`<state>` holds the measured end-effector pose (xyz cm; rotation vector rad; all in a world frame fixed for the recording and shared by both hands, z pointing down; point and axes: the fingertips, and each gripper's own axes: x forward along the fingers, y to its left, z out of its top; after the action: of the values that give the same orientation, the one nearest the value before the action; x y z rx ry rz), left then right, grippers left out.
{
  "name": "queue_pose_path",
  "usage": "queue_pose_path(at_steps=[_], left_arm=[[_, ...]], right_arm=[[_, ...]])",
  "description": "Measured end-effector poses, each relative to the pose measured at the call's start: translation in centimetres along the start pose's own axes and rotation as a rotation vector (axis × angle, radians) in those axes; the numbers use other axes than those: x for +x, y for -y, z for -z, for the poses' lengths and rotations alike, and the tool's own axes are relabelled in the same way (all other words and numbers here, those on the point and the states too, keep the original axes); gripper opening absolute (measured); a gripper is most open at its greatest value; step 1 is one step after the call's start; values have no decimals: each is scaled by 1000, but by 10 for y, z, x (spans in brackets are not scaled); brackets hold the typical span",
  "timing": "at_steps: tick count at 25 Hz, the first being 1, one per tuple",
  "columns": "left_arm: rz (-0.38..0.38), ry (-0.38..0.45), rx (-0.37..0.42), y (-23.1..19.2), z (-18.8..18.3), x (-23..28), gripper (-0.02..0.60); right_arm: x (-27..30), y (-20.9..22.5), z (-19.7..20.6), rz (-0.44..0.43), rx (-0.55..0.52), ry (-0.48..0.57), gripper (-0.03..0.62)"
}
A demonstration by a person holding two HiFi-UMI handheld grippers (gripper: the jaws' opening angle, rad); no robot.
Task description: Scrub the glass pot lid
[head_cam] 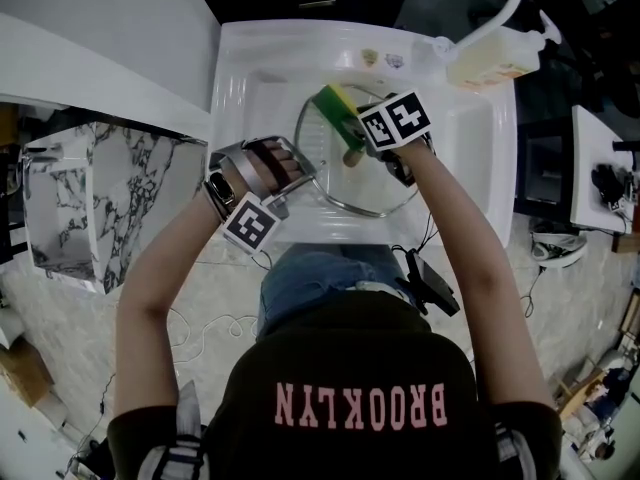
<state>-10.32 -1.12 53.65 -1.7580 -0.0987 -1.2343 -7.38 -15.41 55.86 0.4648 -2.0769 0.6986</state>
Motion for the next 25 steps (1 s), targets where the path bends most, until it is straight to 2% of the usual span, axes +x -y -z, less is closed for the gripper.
queue_pose_path(at_steps=[3,4,10,13,14,17,19,21,25], left_arm=[[67,68,-128,7,-14,-5,44],[74,76,-145,8,-16,-6,44],[87,66,-142,11,-14,-6,44],[25,39,-93,6,-8,-1,44],[26,39,-94,5,-8,-1,44],[95,63,-148,11,-15,-5,44],[104,62,-150,12,-16,-5,44],[103,61,-149,12,-15,-5,44],[105,61,-145,12,-15,-4,44]], right_arm=[[1,1,0,5,32,11,103],[1,3,0,14,45,10,103],[1,17,4,91,146,13,103],[-2,36,11,140,260,34,104],[-4,44,14,153,303,43,104],[-10,67,26,166,405,62,103],[-11,74,31,134,466,83,104],[-11,76,32,111,490,95,104],[-11,76,33,117,460,74,104]])
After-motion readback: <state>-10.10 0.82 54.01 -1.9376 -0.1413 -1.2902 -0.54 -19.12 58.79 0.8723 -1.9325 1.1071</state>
